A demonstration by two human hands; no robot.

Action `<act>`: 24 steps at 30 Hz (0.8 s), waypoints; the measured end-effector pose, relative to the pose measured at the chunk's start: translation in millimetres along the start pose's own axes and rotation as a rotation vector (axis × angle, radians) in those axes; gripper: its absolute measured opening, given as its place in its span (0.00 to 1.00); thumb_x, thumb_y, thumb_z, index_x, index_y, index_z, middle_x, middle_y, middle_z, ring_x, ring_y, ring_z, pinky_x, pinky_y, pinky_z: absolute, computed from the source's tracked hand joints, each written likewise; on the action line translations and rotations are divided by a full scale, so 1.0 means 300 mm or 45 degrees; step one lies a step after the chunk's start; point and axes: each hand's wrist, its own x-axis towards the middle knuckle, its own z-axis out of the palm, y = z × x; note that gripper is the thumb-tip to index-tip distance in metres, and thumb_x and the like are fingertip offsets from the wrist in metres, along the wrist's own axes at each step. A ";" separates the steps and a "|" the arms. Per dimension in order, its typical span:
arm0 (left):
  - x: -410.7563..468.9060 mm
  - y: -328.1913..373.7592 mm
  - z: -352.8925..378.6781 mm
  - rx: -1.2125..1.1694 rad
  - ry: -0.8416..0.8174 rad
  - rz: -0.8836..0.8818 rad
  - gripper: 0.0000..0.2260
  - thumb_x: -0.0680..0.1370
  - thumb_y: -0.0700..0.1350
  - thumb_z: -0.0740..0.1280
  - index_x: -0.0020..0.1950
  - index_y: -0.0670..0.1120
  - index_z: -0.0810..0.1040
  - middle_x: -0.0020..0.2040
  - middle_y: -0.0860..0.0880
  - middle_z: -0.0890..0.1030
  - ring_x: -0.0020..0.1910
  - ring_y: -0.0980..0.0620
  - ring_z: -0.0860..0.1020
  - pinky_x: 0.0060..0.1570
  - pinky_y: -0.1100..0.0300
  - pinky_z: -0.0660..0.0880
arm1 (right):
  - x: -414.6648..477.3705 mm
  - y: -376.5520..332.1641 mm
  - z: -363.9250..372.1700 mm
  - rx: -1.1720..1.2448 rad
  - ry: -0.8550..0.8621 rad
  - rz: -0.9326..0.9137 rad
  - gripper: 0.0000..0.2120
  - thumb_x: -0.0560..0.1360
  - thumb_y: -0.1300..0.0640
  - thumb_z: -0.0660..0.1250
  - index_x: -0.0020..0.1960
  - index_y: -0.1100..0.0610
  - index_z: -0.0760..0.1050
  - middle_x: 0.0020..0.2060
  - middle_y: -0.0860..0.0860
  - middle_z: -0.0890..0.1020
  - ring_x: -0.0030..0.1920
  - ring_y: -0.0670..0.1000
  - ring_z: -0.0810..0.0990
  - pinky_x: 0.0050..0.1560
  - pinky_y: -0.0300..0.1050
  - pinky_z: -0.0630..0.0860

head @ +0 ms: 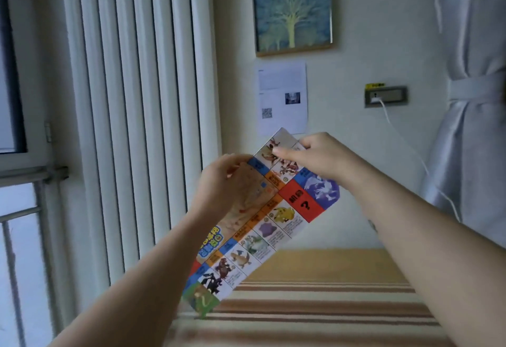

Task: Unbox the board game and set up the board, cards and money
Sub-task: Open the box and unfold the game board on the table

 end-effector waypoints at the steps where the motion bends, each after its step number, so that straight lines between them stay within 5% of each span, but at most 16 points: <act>1: -0.002 0.013 0.024 0.028 -0.039 0.020 0.14 0.81 0.39 0.59 0.53 0.57 0.78 0.47 0.59 0.79 0.46 0.62 0.77 0.40 0.73 0.73 | -0.004 0.004 0.000 0.004 0.061 0.006 0.18 0.72 0.40 0.69 0.31 0.51 0.73 0.23 0.42 0.76 0.27 0.42 0.75 0.29 0.37 0.67; 4: -0.008 0.033 0.071 0.078 -0.099 0.039 0.15 0.80 0.36 0.60 0.57 0.52 0.80 0.48 0.59 0.78 0.47 0.61 0.76 0.42 0.77 0.70 | -0.013 0.020 0.005 -0.003 0.267 0.036 0.25 0.69 0.40 0.71 0.25 0.52 0.63 0.19 0.43 0.66 0.25 0.47 0.65 0.30 0.43 0.60; 8: -0.034 0.020 0.075 -0.015 -0.267 -0.023 0.14 0.80 0.37 0.61 0.60 0.49 0.80 0.49 0.57 0.79 0.50 0.58 0.78 0.46 0.73 0.73 | -0.006 0.084 0.026 -0.050 0.326 -0.006 0.18 0.69 0.50 0.70 0.31 0.61 0.70 0.25 0.50 0.72 0.28 0.50 0.70 0.33 0.43 0.64; 12: -0.084 -0.099 0.031 -0.019 -0.262 -0.198 0.16 0.79 0.42 0.64 0.68 0.48 0.74 0.61 0.52 0.78 0.56 0.58 0.75 0.57 0.64 0.69 | -0.038 0.141 0.045 0.040 0.295 -0.148 0.17 0.71 0.54 0.70 0.37 0.68 0.72 0.27 0.55 0.75 0.28 0.48 0.71 0.30 0.40 0.66; 15: -0.129 -0.228 -0.012 0.096 -0.356 -0.390 0.25 0.76 0.45 0.69 0.72 0.50 0.67 0.67 0.49 0.73 0.65 0.53 0.71 0.60 0.61 0.65 | -0.054 0.172 0.044 0.096 0.130 -0.210 0.11 0.72 0.52 0.70 0.44 0.60 0.79 0.38 0.51 0.84 0.38 0.52 0.82 0.42 0.49 0.79; 17: -0.142 -0.271 -0.025 0.059 -0.396 -0.479 0.32 0.74 0.45 0.71 0.75 0.51 0.61 0.71 0.48 0.69 0.69 0.51 0.67 0.60 0.63 0.63 | -0.054 0.172 0.045 0.028 0.059 -0.249 0.07 0.73 0.54 0.70 0.49 0.56 0.80 0.44 0.48 0.85 0.47 0.51 0.83 0.51 0.55 0.79; 24: -0.065 -0.068 -0.027 0.573 -0.068 0.173 0.48 0.69 0.59 0.73 0.75 0.60 0.40 0.78 0.53 0.47 0.76 0.50 0.45 0.74 0.46 0.44 | -0.049 0.070 0.054 -0.509 -0.029 -0.415 0.06 0.75 0.53 0.68 0.50 0.54 0.78 0.45 0.48 0.82 0.47 0.54 0.78 0.47 0.50 0.73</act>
